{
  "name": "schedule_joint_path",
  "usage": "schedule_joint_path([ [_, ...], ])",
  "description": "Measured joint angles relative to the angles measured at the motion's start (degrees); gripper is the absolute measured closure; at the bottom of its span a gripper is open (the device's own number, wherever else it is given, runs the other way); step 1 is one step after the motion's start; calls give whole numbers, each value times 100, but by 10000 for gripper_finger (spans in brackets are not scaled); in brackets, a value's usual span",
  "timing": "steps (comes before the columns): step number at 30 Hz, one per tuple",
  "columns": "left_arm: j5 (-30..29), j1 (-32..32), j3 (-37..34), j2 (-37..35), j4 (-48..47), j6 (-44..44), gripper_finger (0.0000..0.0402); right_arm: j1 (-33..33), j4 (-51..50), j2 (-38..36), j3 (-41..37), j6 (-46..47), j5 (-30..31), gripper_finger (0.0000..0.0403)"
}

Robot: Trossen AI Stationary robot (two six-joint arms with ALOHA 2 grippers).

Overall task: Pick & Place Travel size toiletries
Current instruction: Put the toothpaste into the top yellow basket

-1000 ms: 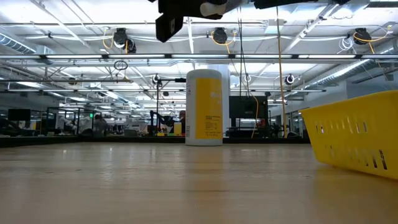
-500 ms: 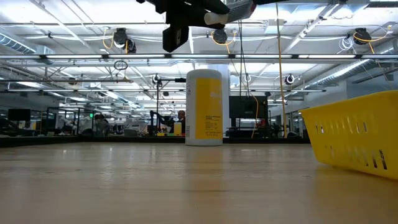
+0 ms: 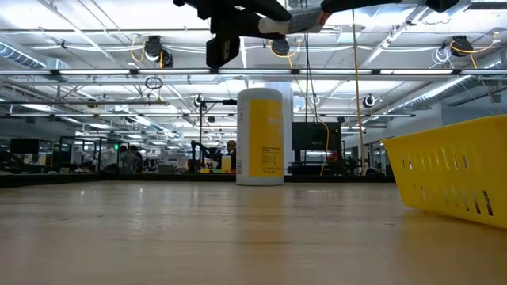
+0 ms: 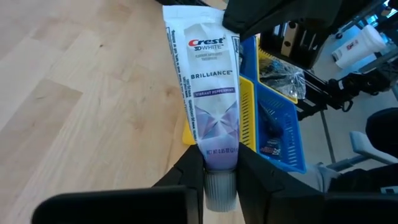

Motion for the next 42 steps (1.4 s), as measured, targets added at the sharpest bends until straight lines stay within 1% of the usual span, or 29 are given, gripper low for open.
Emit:
schedule_joint_path([
  [2,-5,0,0,0,-2,-2,343,-41,-44,0,0,72,-14,402],
  [8,19,-6,0,0,26,23,307,-60,-146,0,0,126,-8,402],
  [11,34,-4,0,0,26,39,299,-62,-212,0,0,230,3,402],
  [21,36,7,0,0,22,48,296,-59,-217,0,0,262,13,403],
  [35,53,7,0,0,7,608,291,29,-199,0,0,277,40,403],
  [38,122,-4,0,0,11,656,270,53,-193,0,0,286,51,403],
  [42,215,-4,0,0,9,662,222,167,-199,2,0,286,322,403],
])
